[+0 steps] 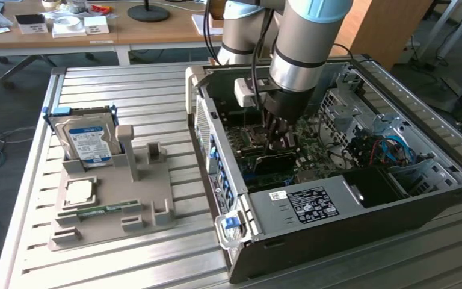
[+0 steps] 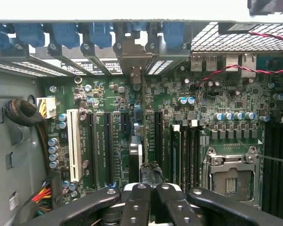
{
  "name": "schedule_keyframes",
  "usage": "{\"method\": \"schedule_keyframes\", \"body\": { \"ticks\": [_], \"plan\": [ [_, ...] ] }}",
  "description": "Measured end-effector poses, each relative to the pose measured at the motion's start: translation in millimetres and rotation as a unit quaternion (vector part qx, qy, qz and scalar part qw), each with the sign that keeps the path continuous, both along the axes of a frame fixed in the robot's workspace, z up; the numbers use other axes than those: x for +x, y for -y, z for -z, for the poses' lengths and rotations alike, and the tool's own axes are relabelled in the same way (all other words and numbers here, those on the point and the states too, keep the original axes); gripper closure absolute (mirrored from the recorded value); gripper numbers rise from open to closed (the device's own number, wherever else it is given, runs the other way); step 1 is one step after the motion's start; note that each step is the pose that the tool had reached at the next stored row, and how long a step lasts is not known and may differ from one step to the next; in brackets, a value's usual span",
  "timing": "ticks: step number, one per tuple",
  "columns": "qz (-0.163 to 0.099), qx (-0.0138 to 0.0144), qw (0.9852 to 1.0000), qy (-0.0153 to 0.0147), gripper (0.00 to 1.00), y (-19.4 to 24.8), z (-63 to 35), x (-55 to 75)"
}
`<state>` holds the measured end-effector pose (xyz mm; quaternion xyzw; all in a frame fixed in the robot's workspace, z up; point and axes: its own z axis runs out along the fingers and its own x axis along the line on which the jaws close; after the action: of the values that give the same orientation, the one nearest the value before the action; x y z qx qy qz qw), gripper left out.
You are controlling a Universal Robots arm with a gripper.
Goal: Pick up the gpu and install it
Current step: 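Press down on the gpu until it lock into place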
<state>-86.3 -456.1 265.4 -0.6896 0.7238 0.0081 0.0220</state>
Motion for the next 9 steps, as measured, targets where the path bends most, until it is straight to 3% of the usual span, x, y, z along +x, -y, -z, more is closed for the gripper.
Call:
{"method": "schedule_keyframes", "body": {
  "ticks": [9],
  "plan": [
    [0.000,0.0001,1.0000,0.0001,0.89,0.0,2.5,0.0]
  ]
}}
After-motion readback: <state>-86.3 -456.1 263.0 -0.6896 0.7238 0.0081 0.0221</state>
